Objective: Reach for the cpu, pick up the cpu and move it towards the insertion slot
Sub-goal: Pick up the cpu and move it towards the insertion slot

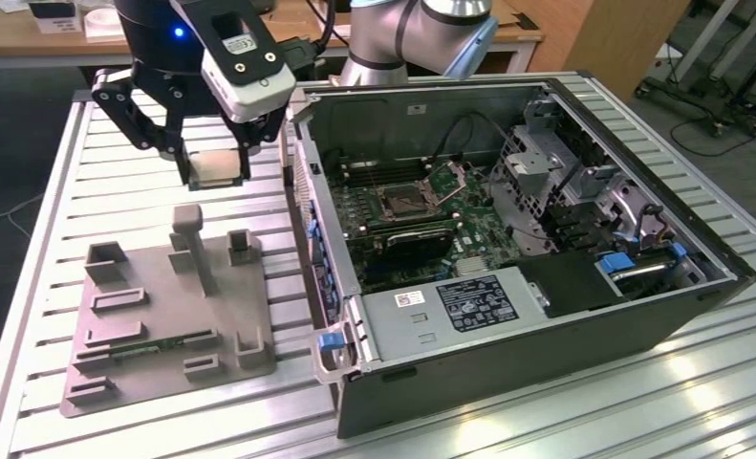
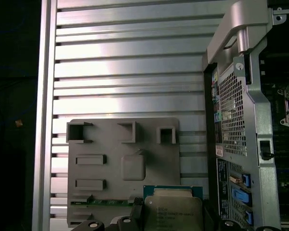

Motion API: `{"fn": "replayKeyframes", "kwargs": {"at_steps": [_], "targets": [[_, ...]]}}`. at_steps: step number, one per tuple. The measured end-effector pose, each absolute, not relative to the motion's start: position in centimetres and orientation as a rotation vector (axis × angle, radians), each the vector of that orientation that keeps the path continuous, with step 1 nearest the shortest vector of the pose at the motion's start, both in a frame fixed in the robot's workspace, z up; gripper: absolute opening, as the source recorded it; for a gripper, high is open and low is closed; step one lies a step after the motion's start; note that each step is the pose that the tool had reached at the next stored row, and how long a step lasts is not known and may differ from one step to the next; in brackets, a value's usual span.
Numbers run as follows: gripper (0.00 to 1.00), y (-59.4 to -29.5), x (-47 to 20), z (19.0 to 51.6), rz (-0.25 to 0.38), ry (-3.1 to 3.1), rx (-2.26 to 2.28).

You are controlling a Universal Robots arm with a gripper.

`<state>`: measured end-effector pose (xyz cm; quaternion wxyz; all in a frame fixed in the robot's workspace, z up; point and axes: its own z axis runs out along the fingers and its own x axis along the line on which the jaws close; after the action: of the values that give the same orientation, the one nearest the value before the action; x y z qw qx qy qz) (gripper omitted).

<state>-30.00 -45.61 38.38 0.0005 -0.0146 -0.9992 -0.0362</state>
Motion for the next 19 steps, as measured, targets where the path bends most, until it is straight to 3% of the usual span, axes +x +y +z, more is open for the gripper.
{"fn": "replayKeyframes", "kwargs": {"at_steps": [19], "targets": [[0.55,-45.61,-29.38,38.38,-0.114,-3.138,-0.046]]}}
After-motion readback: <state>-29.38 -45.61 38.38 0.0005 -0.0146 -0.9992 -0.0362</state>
